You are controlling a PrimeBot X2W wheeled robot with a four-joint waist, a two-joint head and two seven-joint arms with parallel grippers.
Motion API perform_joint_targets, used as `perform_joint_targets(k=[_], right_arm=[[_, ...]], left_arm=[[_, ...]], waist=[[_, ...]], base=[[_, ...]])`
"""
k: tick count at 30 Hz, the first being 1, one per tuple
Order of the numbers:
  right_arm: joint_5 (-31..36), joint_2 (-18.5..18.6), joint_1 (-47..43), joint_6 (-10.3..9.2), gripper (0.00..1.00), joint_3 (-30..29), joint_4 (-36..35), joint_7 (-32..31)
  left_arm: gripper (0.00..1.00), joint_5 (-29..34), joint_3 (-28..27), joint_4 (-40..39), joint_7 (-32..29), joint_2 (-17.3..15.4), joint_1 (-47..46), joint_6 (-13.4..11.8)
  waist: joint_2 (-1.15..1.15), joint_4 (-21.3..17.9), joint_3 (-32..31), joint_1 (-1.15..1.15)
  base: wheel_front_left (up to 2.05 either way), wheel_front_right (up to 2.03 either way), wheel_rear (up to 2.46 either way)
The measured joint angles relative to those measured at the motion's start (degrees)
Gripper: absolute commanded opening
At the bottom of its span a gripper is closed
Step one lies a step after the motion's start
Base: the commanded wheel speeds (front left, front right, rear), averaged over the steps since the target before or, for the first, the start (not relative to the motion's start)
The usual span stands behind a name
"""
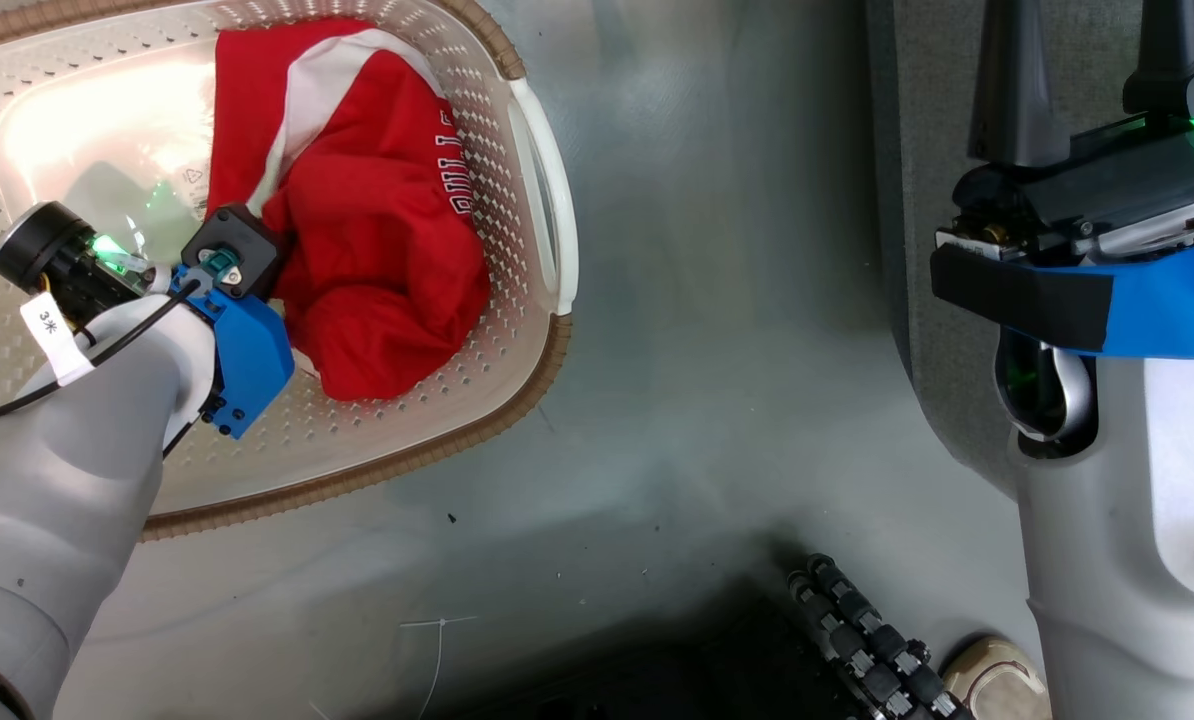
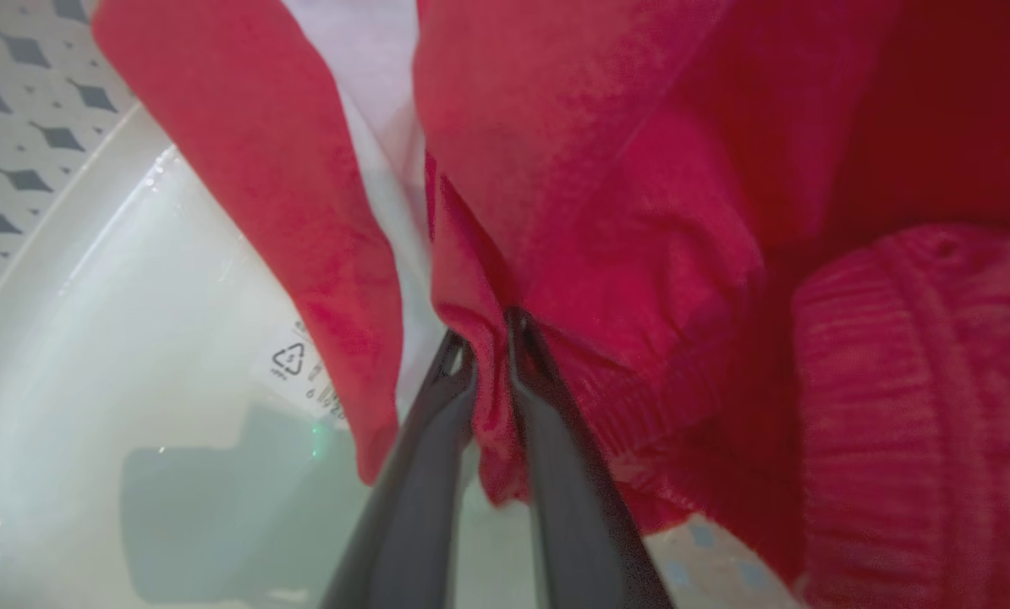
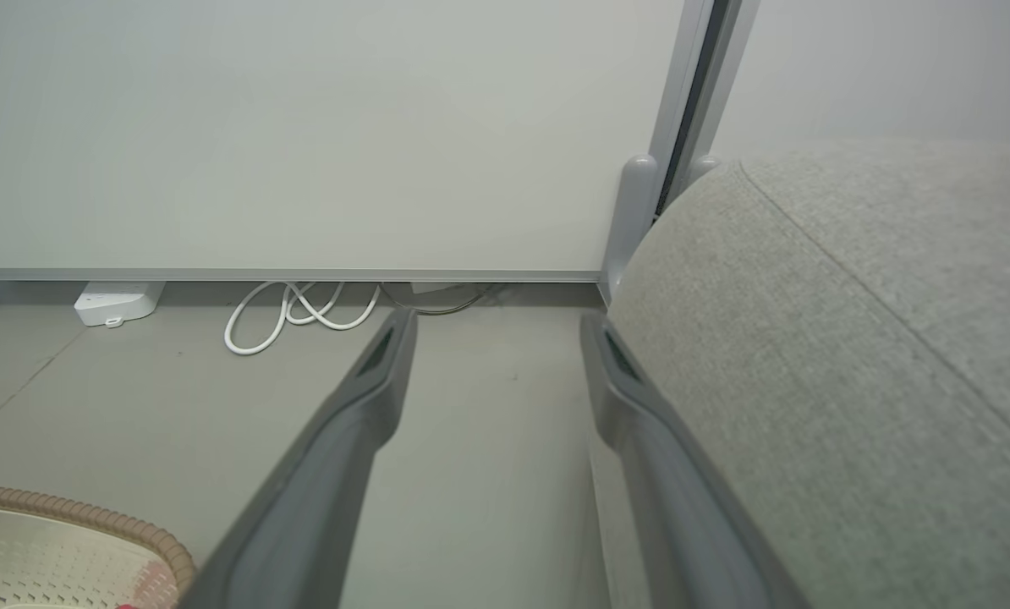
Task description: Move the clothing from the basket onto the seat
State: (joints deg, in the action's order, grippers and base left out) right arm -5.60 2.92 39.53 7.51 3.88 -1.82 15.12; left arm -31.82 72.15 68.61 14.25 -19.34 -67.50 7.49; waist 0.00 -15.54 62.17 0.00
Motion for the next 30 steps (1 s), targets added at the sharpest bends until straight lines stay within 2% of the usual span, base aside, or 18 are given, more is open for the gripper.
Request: perform_joint_targets(k=[13, 30], right_arm=[[0.03, 0.00, 0.14, 0.00, 1.00, -0.03, 0.41, 0.00], [2.00, -0.03, -1.98, 0.00, 1.00, -1.46, 2.90, 0.01]], left_arm=[[0.00, -0.91, 0.76, -0.51, -0.20, 0.99, 0.05, 0.00], [0.00, -5.65, -0.32, -9.28, 0.75, 2.71, 4.10, 0.00]], waist=[[0.00, 0.50, -1.18, 0.00], [0.00, 5.05, -9.50, 0.00]], base=[[0.00, 0.00, 0.00], [0.00, 0.00, 0.00]])
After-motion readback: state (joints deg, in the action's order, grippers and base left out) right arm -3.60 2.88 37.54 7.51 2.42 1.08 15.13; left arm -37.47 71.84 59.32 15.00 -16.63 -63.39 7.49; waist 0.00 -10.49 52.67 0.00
